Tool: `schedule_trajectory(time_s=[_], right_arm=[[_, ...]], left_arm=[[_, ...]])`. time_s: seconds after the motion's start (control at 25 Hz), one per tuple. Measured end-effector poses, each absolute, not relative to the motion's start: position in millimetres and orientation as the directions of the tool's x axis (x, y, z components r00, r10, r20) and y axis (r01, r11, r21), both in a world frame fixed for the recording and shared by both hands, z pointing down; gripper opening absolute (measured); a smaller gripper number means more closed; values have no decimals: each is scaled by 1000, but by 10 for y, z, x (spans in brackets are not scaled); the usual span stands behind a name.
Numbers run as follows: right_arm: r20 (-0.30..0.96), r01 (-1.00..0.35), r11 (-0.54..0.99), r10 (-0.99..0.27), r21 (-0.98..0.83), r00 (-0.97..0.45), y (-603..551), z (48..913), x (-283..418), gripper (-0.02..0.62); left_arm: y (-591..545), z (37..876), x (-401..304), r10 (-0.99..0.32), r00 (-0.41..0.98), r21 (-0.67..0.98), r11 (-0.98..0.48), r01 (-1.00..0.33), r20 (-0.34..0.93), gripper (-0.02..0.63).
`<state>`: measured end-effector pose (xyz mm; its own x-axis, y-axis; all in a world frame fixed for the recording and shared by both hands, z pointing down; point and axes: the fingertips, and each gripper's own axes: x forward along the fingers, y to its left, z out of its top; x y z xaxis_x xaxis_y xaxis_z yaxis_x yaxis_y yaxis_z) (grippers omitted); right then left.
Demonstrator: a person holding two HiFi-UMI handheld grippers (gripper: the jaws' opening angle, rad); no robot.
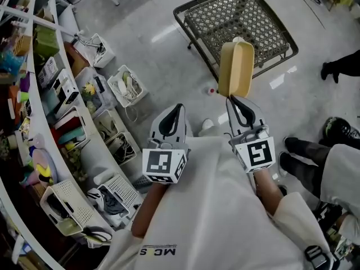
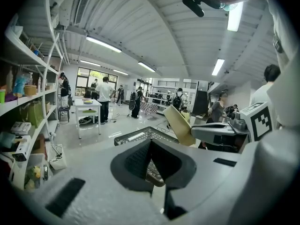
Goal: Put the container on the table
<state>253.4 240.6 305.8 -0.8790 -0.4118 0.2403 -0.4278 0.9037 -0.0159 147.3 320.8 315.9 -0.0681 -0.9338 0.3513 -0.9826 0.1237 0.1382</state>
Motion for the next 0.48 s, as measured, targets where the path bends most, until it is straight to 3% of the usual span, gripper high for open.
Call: schedule_trajectory(time_s=[0.48], right_arm=[[284,-438,899,-411,-35,-866,1641,3293,1674,26]], left_arm=[[2290,3236,629,-944,-25,170,85,-982,328,25]])
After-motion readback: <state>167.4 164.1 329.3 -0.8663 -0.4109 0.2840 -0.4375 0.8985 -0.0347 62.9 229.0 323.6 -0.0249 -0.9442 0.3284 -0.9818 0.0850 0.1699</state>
